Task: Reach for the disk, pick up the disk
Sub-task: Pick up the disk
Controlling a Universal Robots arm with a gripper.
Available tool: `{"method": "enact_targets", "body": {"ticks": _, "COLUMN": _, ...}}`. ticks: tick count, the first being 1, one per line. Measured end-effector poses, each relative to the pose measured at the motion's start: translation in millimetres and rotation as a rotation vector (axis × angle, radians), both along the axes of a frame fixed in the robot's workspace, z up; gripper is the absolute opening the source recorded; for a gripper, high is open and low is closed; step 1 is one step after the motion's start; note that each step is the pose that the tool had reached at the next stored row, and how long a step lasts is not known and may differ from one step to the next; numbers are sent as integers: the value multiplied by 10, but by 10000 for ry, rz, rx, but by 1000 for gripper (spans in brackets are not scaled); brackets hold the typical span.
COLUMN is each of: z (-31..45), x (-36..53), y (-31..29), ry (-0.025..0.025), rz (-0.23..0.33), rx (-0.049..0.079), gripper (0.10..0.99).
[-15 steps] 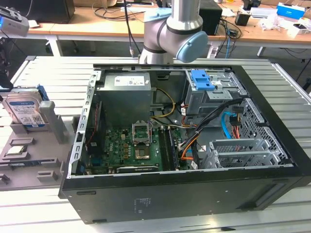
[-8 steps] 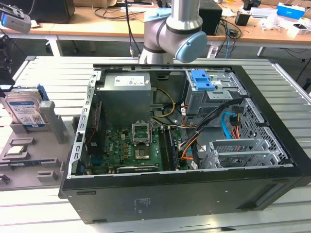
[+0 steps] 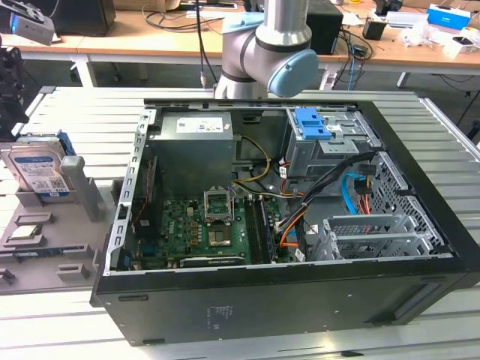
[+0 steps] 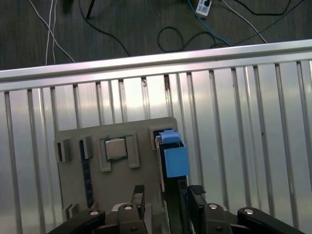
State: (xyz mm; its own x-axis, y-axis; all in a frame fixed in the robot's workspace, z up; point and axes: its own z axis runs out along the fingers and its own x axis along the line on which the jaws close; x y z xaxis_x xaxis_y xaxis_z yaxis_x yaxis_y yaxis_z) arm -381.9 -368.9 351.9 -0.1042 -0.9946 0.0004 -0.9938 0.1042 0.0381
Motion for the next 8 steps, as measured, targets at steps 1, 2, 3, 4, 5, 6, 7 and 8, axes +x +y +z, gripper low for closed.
{"method": "enact_targets", "body": {"ticks": 1, "z": -9, "x": -8, "y": 7, "ry": 0, "rz": 0, "rx": 0, "gripper": 482}}
{"method": "enact_targets", "body": {"ticks": 2, "z": -16, "x": -18, "y": 12, "ry": 3, "rz": 0, "rx": -1, "gripper": 482}}
{"method": "enact_targets", "body": {"ticks": 3, "z": -30, "x": -39, "y": 19, "ry": 2, "rz": 1, "rx": -1, "gripper": 482}}
{"method": "enact_targets", "body": {"ticks": 4, "z": -46, "x": -62, "y": 24, "ry": 1, "rz": 1, "rx": -1, "gripper": 482}}
{"method": "enact_targets", "body": {"ticks": 5, "z": -61, "x": -79, "y": 30, "ry": 0, "rz": 0, "rx": 0, "gripper": 482}}
{"method": "enact_targets", "body": {"ticks": 6, "z": -82, "x": -95, "y": 40, "ry": 0, "rz": 0, "rx": -1, "gripper": 482}}
{"method": "enact_targets", "body": {"ticks": 7, "z": -102, "x": -100, "y": 62, "ry": 3, "rz": 15, "rx": -8, "gripper": 482}}
{"method": "enact_targets", "body": {"ticks": 8, "z": -127, "x": -106, "y": 92, "ry": 1, "rz": 41, "rx": -11, "gripper": 482}}
